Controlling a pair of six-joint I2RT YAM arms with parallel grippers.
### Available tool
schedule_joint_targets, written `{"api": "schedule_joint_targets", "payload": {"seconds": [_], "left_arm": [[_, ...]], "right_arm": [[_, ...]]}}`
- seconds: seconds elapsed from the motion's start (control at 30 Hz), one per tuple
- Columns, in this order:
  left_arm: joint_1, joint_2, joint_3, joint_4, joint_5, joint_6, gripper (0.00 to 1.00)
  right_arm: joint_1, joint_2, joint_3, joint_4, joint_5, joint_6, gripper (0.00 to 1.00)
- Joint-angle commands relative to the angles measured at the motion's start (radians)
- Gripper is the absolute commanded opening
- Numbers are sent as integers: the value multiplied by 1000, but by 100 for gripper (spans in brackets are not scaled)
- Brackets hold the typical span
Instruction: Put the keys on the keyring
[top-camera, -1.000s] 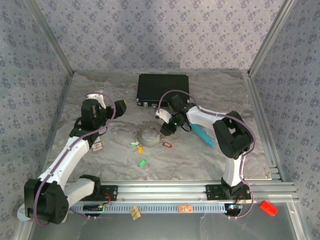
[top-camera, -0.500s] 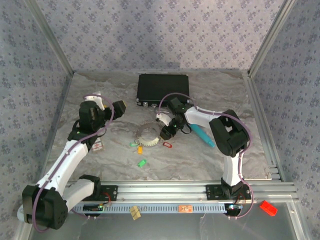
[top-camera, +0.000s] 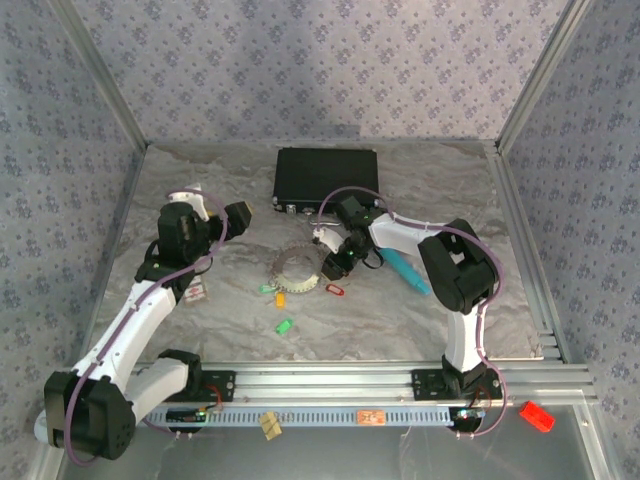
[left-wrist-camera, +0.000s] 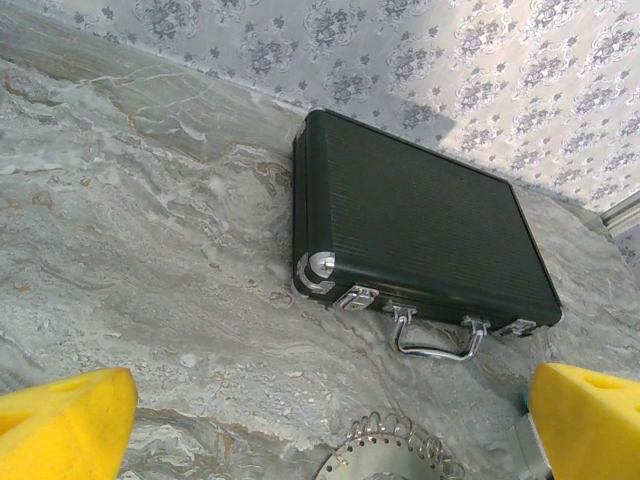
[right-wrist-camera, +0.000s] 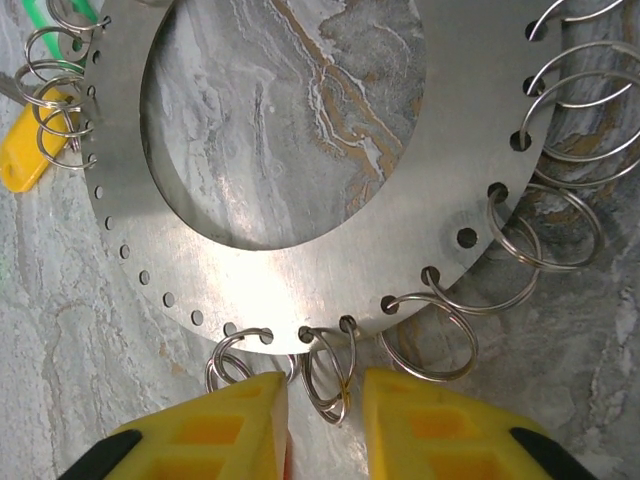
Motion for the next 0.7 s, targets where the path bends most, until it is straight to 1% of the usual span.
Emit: {"api": "schedule_joint_targets", "payload": {"seconds": [0.0,0.27,0.47,0.63,0.67], "left_arm": [[7,-25,-7,-3,-1,-4,100],[8,-36,-12,-6,-7,0,100],[8,-41,-13,-9,-11,5,100],[7,-38,-13,-5,-11,4,100],[7,-39,-14,-5,-11,5,100]], "right_arm": [[6,-10,26,-52,1,5,24],[19,-25,28,-62,21,6,12],[31,-28,47,-77,42,7,9],[46,-22,73,-91,105,3,8],[51,-19,77,-115,119,3,8]]}}
